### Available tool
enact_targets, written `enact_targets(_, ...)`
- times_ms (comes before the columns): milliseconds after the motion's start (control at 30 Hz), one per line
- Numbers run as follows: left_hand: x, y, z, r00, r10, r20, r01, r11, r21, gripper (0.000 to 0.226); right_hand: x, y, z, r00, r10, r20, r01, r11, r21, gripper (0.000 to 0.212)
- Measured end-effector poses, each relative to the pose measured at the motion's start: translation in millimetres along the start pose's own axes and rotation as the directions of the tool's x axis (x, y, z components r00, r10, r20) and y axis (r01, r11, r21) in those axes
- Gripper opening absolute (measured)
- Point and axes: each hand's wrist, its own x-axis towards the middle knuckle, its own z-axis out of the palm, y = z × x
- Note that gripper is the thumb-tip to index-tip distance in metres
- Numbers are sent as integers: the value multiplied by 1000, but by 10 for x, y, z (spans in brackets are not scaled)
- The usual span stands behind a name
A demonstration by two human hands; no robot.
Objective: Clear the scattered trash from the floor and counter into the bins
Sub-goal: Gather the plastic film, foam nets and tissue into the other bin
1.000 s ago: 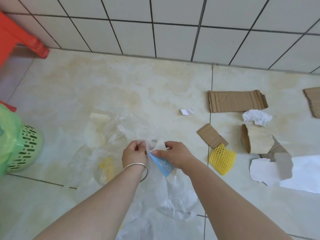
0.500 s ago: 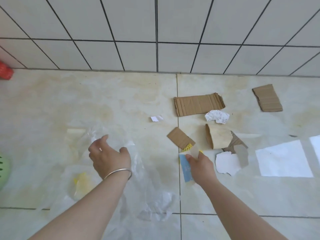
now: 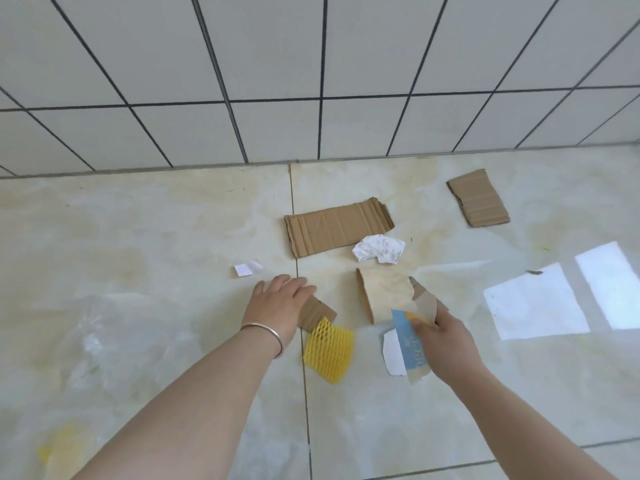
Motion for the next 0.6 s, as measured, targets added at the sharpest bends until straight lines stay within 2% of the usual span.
enact_targets(100, 95, 15, 1, 1000, 5, -2, -5, 997, 72, 53, 91, 35, -15, 999, -25, -19, 26, 999, 35, 26)
enact_targets(200, 101, -51, -28, 996, -83, 45, 77, 989, 130, 44, 171, -33, -8, 996, -33, -83, 39, 996, 77, 22)
enact_targets(233, 108, -96, -35, 991, -119, 66, 113, 989, 93, 41, 216, -100, -14, 994, -43, -103, 53, 994, 100, 22)
enact_targets(300, 102, -203, -40, 979, -192, 66, 198, 975, -98, 39, 326, -293, -38, 990, -61, -131, 81, 984, 155, 21)
enact_targets(367, 97, -353, -53, 960, -277, -45, 248, 912, -328, 36, 507, -507, -39, 986, -71, -153, 99, 978, 183, 22)
enact_targets(433, 129, -528, -108, 904, -408, -128, 313, 835, -452, 30, 737, -721, -6, 985, -105, -139, 123, 984, 125, 23)
enact_targets(500, 214, -673, -171, 862, -499, -93, 385, 763, -520, 25, 970, -869, 74, 986, -137, -100, 136, 991, -16, 22)
enact_targets(600, 338, -767, -138, 891, -453, 23, 403, 769, -496, 24, 1229, -935, 269, 982, -187, -22, 174, 946, -273, 24)
